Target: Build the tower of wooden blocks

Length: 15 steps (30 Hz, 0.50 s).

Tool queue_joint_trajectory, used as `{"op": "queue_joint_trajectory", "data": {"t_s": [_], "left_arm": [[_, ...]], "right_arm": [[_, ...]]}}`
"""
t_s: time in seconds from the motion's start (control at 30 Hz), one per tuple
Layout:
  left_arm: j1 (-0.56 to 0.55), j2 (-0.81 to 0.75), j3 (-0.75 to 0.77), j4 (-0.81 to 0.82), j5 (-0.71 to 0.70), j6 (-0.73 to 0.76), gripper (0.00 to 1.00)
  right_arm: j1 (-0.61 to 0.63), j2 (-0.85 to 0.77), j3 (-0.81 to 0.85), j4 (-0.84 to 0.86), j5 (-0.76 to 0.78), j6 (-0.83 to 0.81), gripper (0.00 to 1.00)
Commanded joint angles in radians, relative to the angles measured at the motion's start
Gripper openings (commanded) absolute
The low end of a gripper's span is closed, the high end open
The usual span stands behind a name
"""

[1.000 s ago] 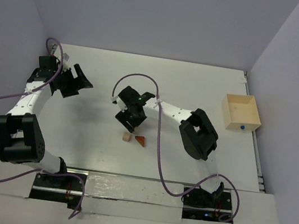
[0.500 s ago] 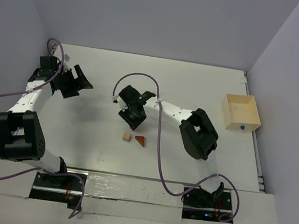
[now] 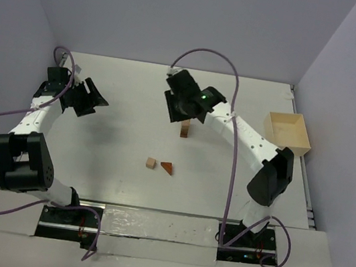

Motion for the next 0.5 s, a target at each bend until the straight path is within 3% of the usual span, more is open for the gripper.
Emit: {"op": "queue_joint_trajectory", "data": {"t_s": [0.0, 0.2, 0.47], "left_arm": [[0.0, -0.01, 0.029, 0.033, 0.004, -0.014, 0.73], [0.0, 0.002, 0.031, 0.035, 0.008, -0.007, 0.73], [0.0, 0.002, 0.022, 0.044, -0.014, -0.016, 0.78]], "right_arm": [[-0.115, -0.005, 0.07, -0.052, 0.027, 0.138, 0.0], [-0.236, 0.167, 0.273, -0.155, -0.025, 0.122, 0.0], [-0.244, 0.226, 0.345, -0.161, 0.008, 0.142, 0.0]]}}
